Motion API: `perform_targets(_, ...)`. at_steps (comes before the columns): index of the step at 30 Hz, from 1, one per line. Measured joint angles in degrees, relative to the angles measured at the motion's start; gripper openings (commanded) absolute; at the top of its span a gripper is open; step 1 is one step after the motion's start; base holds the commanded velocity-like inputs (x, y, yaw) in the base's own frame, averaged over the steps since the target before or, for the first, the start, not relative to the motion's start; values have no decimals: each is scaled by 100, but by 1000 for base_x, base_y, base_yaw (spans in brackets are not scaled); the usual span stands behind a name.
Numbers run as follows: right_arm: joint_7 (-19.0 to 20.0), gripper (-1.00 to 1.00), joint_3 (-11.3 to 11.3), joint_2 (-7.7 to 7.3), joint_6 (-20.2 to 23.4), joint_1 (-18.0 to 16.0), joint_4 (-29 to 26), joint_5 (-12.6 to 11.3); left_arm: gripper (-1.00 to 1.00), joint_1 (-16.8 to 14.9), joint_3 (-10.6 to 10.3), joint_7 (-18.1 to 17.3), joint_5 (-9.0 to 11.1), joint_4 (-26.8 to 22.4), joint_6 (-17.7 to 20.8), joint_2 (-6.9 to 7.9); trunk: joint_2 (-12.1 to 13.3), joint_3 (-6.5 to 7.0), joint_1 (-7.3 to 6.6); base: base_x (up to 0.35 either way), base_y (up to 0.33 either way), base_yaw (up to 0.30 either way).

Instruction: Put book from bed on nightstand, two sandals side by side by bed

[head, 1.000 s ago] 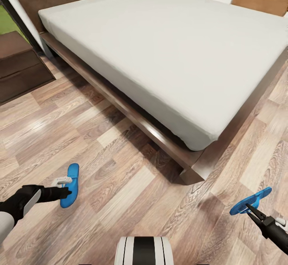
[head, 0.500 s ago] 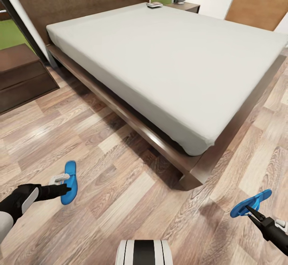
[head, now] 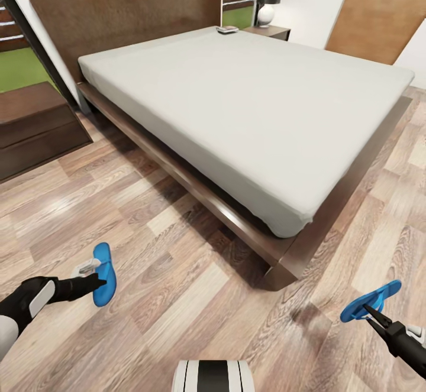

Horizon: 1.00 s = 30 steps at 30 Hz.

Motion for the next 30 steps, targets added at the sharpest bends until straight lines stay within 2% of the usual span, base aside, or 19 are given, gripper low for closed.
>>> perform_targets(11, -26, -100, 20, 0, 32, 0, 0, 29, -100, 8, 26, -1, 15, 271, 4, 20, 15, 244, -28, 0, 0, 0)
perform_targets(23, -37, -100, 35, 9, 29, 0, -6, 49, -100, 8, 22, -4, 19, 851, -37, -34, 31, 510, -59, 0, 0, 0)
perform_targets(30, -31, -100, 45, 9, 26, 0, -16, 42, -100, 23, 26, -383, 8, 918, -35, -18, 40, 665, -77, 0, 0, 0)
